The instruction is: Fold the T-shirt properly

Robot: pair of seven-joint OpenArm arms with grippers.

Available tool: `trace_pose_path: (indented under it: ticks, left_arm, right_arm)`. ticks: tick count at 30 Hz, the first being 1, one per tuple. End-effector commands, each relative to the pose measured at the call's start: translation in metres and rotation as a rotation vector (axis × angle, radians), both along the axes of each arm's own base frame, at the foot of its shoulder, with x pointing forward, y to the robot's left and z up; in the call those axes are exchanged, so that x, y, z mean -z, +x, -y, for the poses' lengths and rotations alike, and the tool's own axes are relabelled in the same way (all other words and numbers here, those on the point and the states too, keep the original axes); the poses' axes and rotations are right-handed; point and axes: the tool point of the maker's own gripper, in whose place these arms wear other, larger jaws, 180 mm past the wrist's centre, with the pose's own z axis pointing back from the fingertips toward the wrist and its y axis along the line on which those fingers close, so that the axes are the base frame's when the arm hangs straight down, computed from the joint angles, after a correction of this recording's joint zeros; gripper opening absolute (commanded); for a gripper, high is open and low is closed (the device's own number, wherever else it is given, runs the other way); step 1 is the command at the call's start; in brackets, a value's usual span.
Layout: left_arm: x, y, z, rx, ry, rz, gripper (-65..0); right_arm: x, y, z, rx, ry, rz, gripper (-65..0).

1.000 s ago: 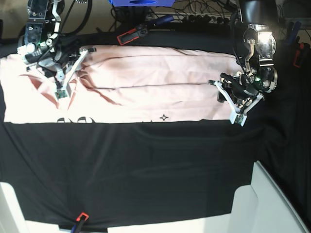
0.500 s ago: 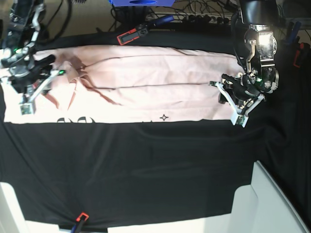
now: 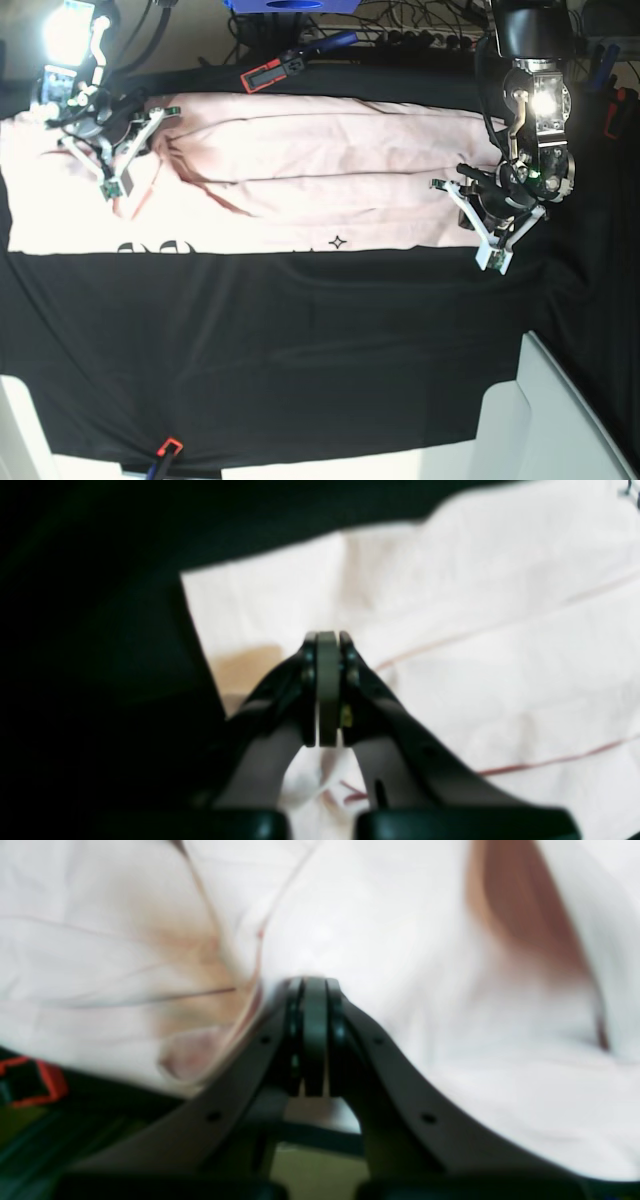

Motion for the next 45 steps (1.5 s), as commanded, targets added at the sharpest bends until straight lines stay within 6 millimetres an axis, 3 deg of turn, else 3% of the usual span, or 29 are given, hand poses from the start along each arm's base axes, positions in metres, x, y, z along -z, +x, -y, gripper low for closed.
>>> trace_pose_path:
  ticks: [1, 4, 6, 9, 13, 16, 20, 25, 31, 35, 42, 45]
  left_arm:
    - [-0.011, 0.010, -0.002, 0.002, 0.002, 0.042, -65.0]
    - [-0.011, 0.010, -0.002, 0.002, 0.002, 0.042, -65.0]
    - [-0.011, 0.010, -0.002, 0.002, 0.002, 0.042, -65.0]
    - [-0.011, 0.011, -0.002, 0.002, 0.002, 0.044, -65.0]
    - [-0.011, 0.011, -0.002, 0.002, 0.002, 0.044, -65.0]
    - [-0.010, 0.010, -0.001, 0.002, 0.000, 0.040, -65.0]
    - [-0.009, 0.009, -0.002, 0.002, 0.000, 0.037, -65.0]
    - [-0.009, 0.009, -0.002, 0.001, 0.000, 0.036, -65.0]
    - [-0.008, 0.008, -0.002, 0.001, 0.000, 0.034, -65.0]
    - [-0.008, 0.008, -0.002, 0.000, 0.000, 0.033, -65.0]
    - [-0.008, 0.008, -0.002, 0.000, 0.000, 0.033, -65.0]
    - [-0.008, 0.008, -0.002, 0.000, 0.000, 0.033, -65.0]
  right_arm:
    - [0.003, 0.001, 0.000, 0.000, 0.012, 0.012, -64.7]
    - [0.021, -0.010, -0.005, 0.011, 0.043, -0.031, -64.7]
    - [0.020, -0.010, -0.005, 0.010, 0.039, -0.030, -64.7]
    - [-0.004, 0.000, 0.003, 0.002, -0.005, 0.036, -64.7]
    - [-0.052, 0.018, 0.023, 0.018, -0.111, 0.118, -64.7]
    - [-0.073, 0.023, 0.028, 0.014, -0.153, 0.140, -64.7]
    - [-0.073, 0.023, 0.021, 0.007, -0.142, 0.132, -64.7]
    - [-0.063, 0.019, -0.028, -0.121, -0.078, 0.114, -64.7]
    - [-0.026, 0.007, -0.057, -0.148, 0.010, 0.038, -64.7]
    - [-0.018, 0.004, -0.060, -0.145, 0.028, 0.032, -64.7]
    - [-0.070, 0.024, -0.047, -0.152, -0.057, 0.130, -64.7]
    - [-0.074, 0.026, -0.027, -0.111, -0.093, 0.130, -64.7]
